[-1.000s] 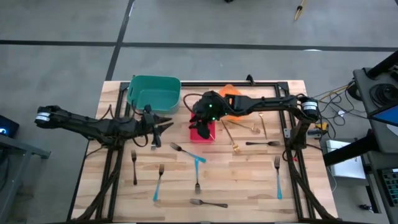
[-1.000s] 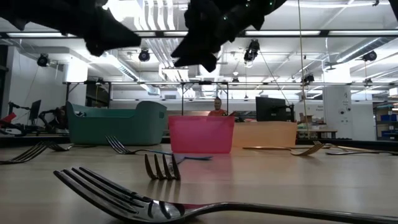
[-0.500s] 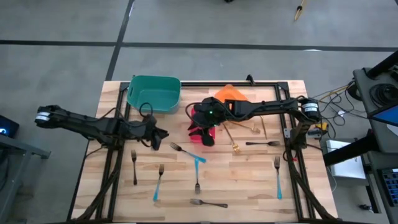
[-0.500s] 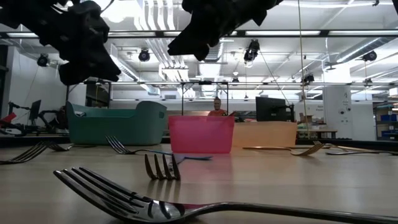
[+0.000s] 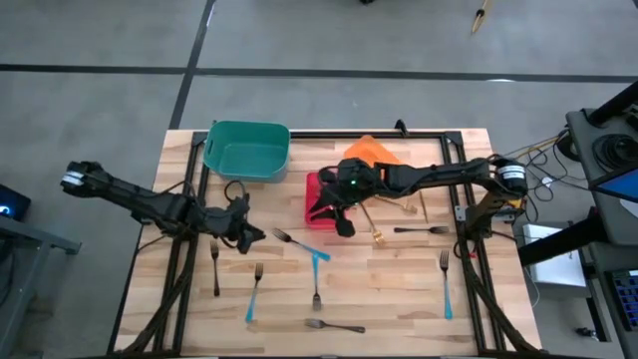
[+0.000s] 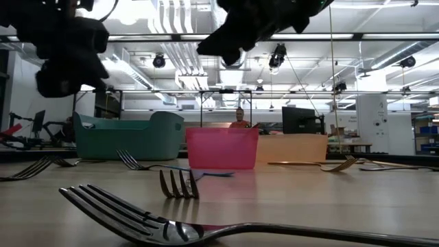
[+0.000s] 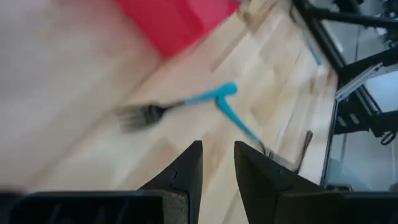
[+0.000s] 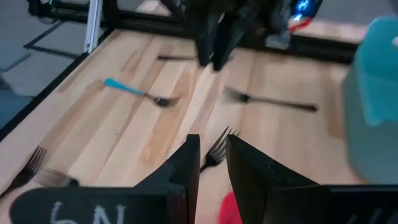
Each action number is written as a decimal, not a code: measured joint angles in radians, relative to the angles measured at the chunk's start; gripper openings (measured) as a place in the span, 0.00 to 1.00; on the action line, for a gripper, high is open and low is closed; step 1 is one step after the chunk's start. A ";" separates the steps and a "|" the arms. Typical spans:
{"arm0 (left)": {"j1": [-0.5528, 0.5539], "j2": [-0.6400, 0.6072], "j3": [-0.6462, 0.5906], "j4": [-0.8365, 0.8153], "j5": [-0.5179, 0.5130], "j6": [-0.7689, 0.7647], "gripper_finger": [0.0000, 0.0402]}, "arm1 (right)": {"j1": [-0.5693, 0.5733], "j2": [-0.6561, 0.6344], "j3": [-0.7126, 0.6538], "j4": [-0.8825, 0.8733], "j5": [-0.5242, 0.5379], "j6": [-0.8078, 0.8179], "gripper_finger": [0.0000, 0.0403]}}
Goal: Sort silverware by color (type)
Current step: Put the blue fork into the green bin
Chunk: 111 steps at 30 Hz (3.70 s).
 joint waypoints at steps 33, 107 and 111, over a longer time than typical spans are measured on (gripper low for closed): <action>-0.350 0.561 0.378 -0.260 0.197 -0.719 0.18 | -0.044 -0.160 -0.082 -0.052 0.060 -0.255 0.17; -0.321 0.622 0.527 -0.389 0.034 -0.408 0.00 | -0.080 -0.188 -0.083 -0.231 0.059 -0.147 0.16; -0.220 0.567 0.606 -0.420 -0.038 -0.201 0.00 | -0.080 -0.189 -0.083 -0.251 0.059 -0.143 0.16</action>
